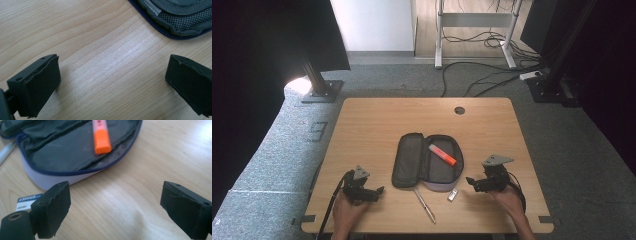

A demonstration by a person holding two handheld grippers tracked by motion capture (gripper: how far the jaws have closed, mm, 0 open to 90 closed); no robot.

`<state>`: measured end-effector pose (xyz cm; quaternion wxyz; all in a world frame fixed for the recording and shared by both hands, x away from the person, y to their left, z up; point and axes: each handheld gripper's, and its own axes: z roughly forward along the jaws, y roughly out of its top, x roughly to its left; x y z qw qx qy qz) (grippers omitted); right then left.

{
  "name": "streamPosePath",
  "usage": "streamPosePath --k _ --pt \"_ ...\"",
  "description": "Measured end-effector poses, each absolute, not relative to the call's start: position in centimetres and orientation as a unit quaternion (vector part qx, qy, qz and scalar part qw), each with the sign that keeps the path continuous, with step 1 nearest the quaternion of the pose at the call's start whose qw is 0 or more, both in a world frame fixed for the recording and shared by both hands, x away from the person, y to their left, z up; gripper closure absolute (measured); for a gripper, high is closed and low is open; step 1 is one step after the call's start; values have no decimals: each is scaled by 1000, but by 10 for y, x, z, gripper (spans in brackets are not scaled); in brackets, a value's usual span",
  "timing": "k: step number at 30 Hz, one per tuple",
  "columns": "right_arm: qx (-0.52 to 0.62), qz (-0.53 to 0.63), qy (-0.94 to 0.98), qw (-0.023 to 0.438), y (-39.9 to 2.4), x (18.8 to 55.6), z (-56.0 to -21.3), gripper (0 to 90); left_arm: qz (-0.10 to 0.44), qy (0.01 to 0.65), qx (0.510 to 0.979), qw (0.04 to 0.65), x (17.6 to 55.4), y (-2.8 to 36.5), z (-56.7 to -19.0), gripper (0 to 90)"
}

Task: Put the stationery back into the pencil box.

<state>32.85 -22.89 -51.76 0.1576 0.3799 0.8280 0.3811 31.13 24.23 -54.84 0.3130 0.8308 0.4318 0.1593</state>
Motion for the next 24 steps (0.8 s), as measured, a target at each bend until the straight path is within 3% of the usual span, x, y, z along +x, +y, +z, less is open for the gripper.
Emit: streamPosePath --k 24 --pt "346 394 845 107 -194 296 -537 92 159 432 831 313 311 242 -548 0"
